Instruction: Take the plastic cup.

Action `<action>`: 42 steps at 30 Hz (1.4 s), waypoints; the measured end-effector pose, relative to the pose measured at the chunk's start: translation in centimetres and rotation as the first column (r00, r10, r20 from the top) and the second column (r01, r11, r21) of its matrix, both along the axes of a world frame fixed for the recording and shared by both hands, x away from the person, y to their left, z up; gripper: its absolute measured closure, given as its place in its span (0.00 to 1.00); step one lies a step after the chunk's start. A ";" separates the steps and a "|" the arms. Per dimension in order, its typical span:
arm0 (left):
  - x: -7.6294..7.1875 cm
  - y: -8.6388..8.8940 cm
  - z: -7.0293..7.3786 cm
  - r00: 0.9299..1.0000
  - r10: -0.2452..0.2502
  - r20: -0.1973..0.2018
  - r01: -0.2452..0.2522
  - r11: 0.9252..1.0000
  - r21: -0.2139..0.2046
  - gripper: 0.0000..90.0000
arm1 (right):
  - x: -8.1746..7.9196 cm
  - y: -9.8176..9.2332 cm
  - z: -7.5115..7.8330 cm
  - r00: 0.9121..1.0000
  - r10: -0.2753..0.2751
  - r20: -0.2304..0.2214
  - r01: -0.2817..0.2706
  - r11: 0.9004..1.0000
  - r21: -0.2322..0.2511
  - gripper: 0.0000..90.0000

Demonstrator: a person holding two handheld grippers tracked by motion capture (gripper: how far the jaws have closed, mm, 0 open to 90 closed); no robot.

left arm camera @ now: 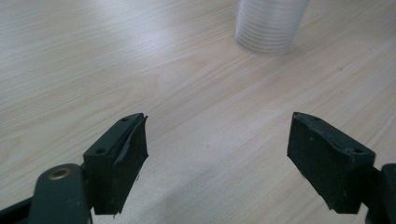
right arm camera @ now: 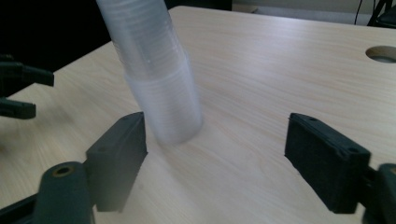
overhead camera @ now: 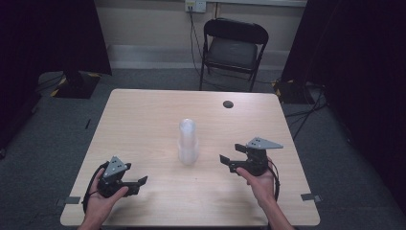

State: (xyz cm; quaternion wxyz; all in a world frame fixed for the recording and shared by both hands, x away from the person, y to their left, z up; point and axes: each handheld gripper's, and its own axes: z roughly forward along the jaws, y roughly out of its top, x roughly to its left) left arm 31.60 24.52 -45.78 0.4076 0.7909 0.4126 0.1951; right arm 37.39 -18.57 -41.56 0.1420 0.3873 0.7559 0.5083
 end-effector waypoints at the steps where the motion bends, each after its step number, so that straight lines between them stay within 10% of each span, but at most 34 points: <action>1: 0.0 0.0 0.0 1.000 0.000 0.002 0.000 1.000 -0.005 0.22 | 0.1 0.3 0.0 1.000 0.001 0.001 -0.001 1.000 0.008 0.25; 42: -0.1 0.3 -0.1 1.000 0.010 -0.025 -0.010 1.000 -0.019 0.20 | 5.0 9.9 3.1 0.980 0.179 0.092 -0.178 0.984 -0.017 0.24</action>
